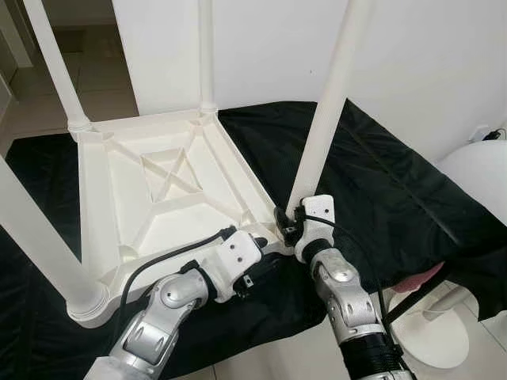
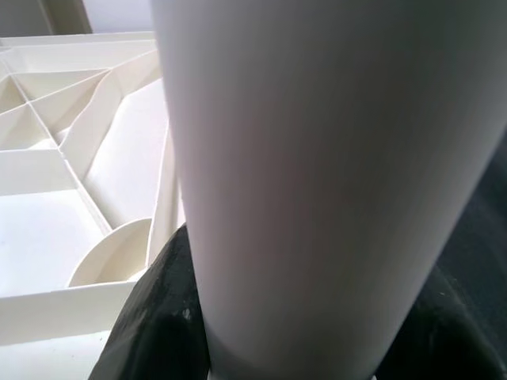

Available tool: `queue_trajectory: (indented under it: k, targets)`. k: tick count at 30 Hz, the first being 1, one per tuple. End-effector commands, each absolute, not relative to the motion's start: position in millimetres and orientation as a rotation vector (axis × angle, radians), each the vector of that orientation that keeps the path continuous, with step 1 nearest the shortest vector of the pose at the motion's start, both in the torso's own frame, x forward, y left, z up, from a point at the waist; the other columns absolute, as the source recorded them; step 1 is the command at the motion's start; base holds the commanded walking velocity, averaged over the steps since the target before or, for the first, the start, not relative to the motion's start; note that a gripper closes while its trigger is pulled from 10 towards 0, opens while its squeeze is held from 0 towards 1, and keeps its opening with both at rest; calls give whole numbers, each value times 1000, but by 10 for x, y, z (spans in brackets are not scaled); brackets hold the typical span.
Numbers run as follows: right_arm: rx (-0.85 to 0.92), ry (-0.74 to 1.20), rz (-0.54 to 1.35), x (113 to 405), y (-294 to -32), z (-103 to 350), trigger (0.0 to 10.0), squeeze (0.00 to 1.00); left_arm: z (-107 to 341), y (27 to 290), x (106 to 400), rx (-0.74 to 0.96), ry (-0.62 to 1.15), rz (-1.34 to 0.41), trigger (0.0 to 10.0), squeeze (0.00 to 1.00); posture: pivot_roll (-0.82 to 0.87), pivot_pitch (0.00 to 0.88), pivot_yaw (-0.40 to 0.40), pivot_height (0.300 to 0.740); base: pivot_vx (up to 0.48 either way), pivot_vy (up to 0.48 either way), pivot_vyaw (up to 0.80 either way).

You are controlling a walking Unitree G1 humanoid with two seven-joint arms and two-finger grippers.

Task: Building children table

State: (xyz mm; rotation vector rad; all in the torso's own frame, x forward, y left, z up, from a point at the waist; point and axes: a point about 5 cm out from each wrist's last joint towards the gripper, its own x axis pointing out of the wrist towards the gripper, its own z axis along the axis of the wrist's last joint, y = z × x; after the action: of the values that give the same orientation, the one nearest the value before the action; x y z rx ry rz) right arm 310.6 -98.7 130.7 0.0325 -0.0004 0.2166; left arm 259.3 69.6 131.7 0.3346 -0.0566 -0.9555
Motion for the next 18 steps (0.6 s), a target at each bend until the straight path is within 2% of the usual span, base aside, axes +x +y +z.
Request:
queue_trajectory:
  k: [1, 4, 5, 13, 14, 15, 16, 18]
  targets:
    - [72, 39, 184, 3076, -961, 1269, 10000, 102, 1330, 809, 2673, 353, -51, -907, 10000, 0, -29, 12, -39, 740, 0, 0, 0]
    - [71, 38, 178, 3072, -955, 1279, 10000, 102, 1338, 827, 2685, 357, -53, -902, 10000, 0, -29, 12, -39, 740, 0, 0, 0]
    - [73, 40, 176, 3070, -954, 1283, 10000, 1000, 1344, 833, 2694, 359, -54, -900, 10000, 0, -31, 12, -37, 740, 0, 0, 0]
    - [50, 30, 240, 3099, -1058, 1322, 10000, 1000, 1346, 815, 2688, 356, -56, -904, 10000, 0, -36, 14, -29, 740, 0, 0, 0]
    - [17, 26, 306, 3121, -1155, 1346, 10000, 196, 1331, 804, 2670, 356, -52, -914, 10000, 0, -40, 15, -26, 740, 0, 0, 0]
    - [17, 26, 306, 3121, -1155, 1346, 10000, 196, 1331, 804, 2670, 356, -52, -914, 10000, 0, -40, 15, -26, 740, 0, 0, 0]
    - [4, 20, 336, 3129, -1195, 1366, 10000, 0, 1325, 800, 2665, 356, -50, -919, 10000, 0, -40, 15, -26, 740, 0, 0, 0]
    - [-9, 17, 370, 3140, -1241, 1382, 10000, 0, 1321, 794, 2660, 355, -49, -925, 10000, 0, -41, 15, -23, 740, 0, 0, 0]
